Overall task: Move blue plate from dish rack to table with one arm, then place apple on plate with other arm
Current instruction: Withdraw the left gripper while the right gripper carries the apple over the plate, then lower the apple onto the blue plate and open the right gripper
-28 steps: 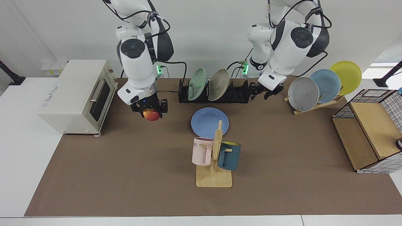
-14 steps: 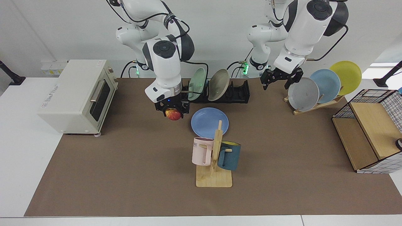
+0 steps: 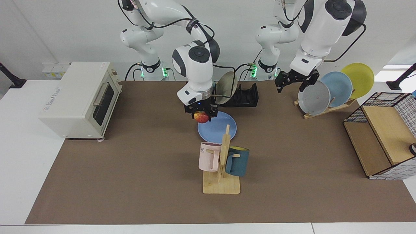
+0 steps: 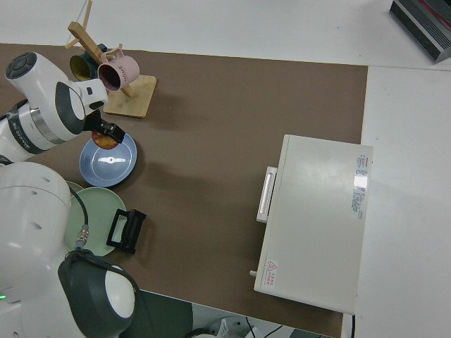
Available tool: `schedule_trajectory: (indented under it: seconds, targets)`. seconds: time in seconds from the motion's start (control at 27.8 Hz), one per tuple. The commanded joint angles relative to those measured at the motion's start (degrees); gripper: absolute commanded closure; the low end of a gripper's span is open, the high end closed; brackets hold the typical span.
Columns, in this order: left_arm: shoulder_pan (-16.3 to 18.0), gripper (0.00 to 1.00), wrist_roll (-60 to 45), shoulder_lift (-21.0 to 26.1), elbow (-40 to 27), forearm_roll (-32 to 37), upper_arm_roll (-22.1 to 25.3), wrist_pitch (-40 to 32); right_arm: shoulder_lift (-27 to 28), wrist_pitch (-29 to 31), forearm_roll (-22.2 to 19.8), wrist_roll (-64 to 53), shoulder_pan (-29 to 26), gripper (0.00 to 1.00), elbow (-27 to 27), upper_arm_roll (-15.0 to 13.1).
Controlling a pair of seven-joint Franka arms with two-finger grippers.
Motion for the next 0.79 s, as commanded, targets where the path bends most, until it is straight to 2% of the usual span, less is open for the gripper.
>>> schedule_trajectory:
  seconds: [0.0, 0.25, 0.61, 0.76]
  targets:
    - [-4.53, 0.0, 2.96, -0.7, 0.11, 0.57, 6.66, -1.03, 2.2, 2.6, 0.77, 4.66, 2.64, 1.0, -0.04, -0.39]
    - [-3.92, 0.01, 5.42, -0.08, 2.74, 0.48, 7.1, -2.87, 5.72, 7.87, 0.94, 9.06, 3.78, 1.0, -0.3, -0.39]
    - [-4.1, 0.0, 6.74, -0.52, 2.39, 0.48, 7.28, -3.05, 8.18, 9.46, 1.56, 10.47, 3.78, 1.0, -0.83, -0.31]
    - [-4.18, 0.0, 6.92, -0.44, 2.65, 0.92, 7.28, -2.43, 8.18, 10.68, 5.15, 11.09, 3.69, 1.0, -1.44, -0.22]
